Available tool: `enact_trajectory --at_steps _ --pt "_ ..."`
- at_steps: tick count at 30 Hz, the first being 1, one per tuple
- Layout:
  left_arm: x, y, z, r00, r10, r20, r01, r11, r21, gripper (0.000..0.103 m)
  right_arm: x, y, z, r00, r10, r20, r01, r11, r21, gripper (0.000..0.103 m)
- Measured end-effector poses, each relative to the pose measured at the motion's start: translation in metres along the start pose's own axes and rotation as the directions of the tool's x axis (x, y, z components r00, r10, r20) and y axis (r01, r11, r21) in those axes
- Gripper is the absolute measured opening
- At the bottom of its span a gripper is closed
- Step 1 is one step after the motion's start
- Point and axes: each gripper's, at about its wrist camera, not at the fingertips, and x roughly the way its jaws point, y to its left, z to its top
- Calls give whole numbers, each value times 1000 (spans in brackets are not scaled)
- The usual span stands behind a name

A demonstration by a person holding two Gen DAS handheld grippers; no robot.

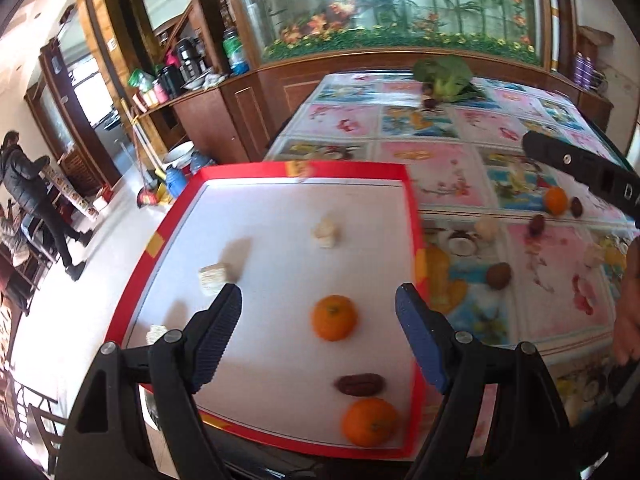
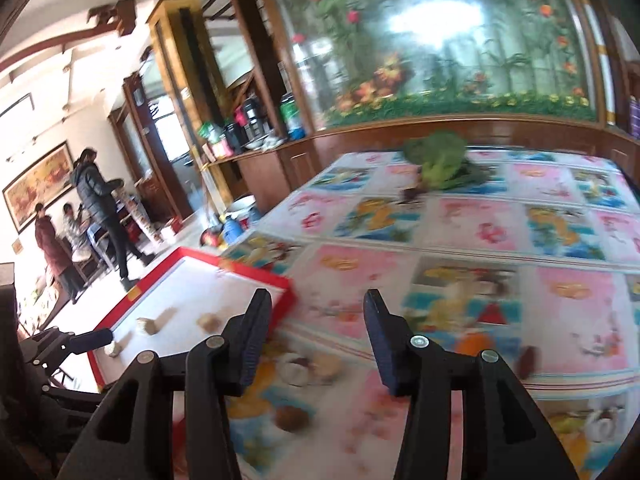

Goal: Organize fruits
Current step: 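Move both open grippers back over the tablecloth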

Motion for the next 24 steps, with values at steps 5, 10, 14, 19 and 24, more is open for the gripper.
enact_trajectory --at_steps 5,10,14,19,24 --pt "-7 -42 1 999 -46 -5 46 995 85 80 -34 -54 -1 996 -83 28 80 992 102 48" --pt "-8 -69 1 992 -119 -36 123 984 128 80 -59 -74 -14 995 -102 21 98 987 129 48" --pt "-5 -79 1 990 -135 -48 140 979 149 80 -68 -83 -25 998 -59 -26 62 990 129 48" --pt "4 -82 -1 985 -153 -74 163 976 147 80 -49 -72 -35 987 -64 -151 66 998 11 48" --pt "13 -84 -1 982 -169 -87 180 972 154 80 -18 -68 -48 947 -159 -279 152 987 -48 33"
